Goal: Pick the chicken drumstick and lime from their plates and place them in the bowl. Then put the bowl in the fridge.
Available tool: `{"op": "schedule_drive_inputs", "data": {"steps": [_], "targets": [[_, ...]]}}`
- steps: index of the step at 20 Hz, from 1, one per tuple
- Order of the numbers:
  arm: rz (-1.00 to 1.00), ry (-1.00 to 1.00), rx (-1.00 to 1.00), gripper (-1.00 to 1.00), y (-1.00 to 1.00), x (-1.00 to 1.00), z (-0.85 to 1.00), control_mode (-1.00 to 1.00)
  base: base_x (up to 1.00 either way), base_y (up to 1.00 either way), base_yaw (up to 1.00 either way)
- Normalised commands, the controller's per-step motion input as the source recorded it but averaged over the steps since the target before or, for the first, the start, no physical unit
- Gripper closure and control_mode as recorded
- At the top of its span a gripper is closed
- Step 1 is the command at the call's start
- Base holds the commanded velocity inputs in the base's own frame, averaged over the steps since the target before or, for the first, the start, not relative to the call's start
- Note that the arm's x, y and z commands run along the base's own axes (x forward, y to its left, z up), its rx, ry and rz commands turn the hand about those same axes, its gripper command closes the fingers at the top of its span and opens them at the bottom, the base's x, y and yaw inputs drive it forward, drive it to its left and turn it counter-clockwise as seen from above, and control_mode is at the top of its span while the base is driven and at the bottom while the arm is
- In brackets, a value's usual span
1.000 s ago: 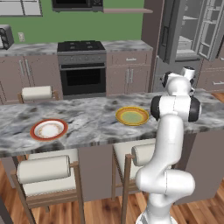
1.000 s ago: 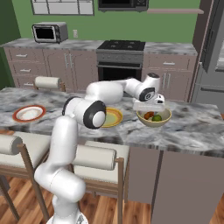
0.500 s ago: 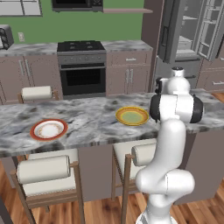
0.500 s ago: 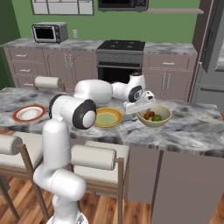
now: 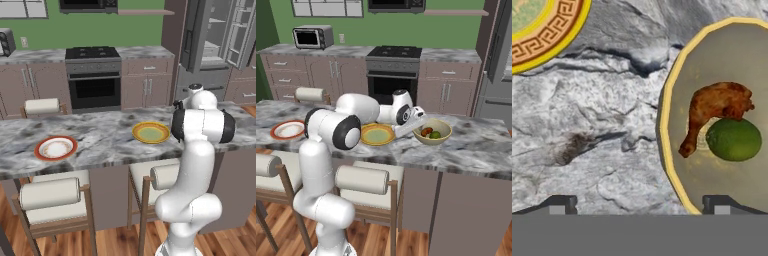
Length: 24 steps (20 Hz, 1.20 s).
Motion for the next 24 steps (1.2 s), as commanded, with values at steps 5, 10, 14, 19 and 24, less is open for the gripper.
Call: {"op": "schedule_drive_inputs", "data": {"steps": [5, 10, 14, 19, 24], "targets": [[0.0, 0.0, 0.0, -1.0, 0.0, 0.27, -0.02, -1.0, 0.0, 0.0, 0.0], [0.0, 0.02, 0.0, -1.0, -0.01, 0.37, 0.0, -1.0, 0.0, 0.0, 0.0], [0.0, 0.12, 0.0, -1.0, -0.11, 0.31, -0.13, -1.0, 0.0, 0.0, 0.0], [0.0, 0.14, 0.0, -1.0, -0.15, 0.29, -0.16, -1.0, 0.0, 0.0, 0.0], [0.0, 0.1, 0.0, -1.0, -0.14, 0.24, -0.12, -1.0, 0.0, 0.0, 0.0]]}}
